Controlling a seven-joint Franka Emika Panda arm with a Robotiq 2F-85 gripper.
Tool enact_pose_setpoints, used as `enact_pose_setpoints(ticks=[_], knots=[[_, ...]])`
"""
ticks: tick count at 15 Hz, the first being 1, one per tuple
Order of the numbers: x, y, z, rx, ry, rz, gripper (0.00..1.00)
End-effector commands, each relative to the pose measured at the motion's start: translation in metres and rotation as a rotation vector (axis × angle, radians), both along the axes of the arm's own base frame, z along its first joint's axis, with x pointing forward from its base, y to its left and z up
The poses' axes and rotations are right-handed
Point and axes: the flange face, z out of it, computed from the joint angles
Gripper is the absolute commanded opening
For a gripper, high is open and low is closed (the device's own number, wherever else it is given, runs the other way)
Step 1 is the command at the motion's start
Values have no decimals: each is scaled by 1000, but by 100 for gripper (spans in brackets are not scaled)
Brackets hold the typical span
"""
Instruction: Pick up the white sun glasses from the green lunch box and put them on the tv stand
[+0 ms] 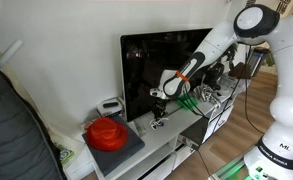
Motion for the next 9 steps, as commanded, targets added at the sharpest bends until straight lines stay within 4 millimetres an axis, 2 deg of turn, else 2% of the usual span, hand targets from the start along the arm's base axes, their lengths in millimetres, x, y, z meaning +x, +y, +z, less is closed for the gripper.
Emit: enact_pose_setpoints(ticks=[1,5,9], knots=[[5,11,-17,-40,-17,-41,3],[-4,15,-30,-100,-75,-159,3],[-17,21,-48,-121,-97,-364,3]])
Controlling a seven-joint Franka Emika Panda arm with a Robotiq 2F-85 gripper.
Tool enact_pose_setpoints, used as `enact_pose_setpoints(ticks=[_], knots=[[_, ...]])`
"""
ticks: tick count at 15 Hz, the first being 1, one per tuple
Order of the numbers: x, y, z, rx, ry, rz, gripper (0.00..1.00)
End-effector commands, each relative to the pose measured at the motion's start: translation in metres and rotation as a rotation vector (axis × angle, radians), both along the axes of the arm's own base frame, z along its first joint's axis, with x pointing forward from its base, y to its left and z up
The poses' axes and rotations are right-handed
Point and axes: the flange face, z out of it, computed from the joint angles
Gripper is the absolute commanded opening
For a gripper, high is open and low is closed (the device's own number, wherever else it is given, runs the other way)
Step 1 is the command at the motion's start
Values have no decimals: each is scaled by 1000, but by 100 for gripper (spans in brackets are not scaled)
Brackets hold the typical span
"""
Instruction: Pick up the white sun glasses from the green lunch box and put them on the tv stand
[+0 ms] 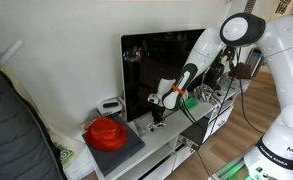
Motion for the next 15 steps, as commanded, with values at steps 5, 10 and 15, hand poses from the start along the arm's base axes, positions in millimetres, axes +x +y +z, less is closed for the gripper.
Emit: enact_pose_setpoints(ticks=[5,10,15], knots=[[-10,27,-20,54,-44,-321,3],[-3,31,-21,64,-37,-419,37],[-31,13,14,64,-39,-388,70]])
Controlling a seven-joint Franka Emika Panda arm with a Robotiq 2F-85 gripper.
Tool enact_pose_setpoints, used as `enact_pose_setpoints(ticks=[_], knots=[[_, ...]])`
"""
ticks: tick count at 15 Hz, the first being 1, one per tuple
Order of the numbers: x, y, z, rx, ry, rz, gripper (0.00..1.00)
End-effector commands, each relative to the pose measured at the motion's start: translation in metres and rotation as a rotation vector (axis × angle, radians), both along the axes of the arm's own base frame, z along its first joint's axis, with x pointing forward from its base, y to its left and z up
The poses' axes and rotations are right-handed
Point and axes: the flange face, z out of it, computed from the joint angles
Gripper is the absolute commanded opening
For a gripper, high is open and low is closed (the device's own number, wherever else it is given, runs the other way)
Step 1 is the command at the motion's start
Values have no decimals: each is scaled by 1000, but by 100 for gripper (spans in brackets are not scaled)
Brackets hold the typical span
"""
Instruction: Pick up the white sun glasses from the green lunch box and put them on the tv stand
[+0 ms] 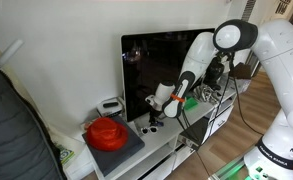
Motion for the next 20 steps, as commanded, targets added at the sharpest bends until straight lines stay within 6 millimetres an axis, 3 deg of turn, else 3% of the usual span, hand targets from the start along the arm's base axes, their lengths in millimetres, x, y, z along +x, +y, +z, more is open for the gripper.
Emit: enact_pose_setpoints(ticks=[1,3,5,12,13,14,16,17,20], knots=[[-37,-18,30,-2,43,-6,77],[-66,-30,36,-8,126,-48,91],[-95,-54,41,-37,193,-150,100],[-168,-175,76,-95,224,-522,100],[-129,-184,75,-106,229,-555,100],[-133,-200,84,-119,226,-580,100],[-120,-228,111,-157,184,-589,100],[-122,-210,84,-129,216,-570,100],[-112,-230,107,-142,181,-600,100]])
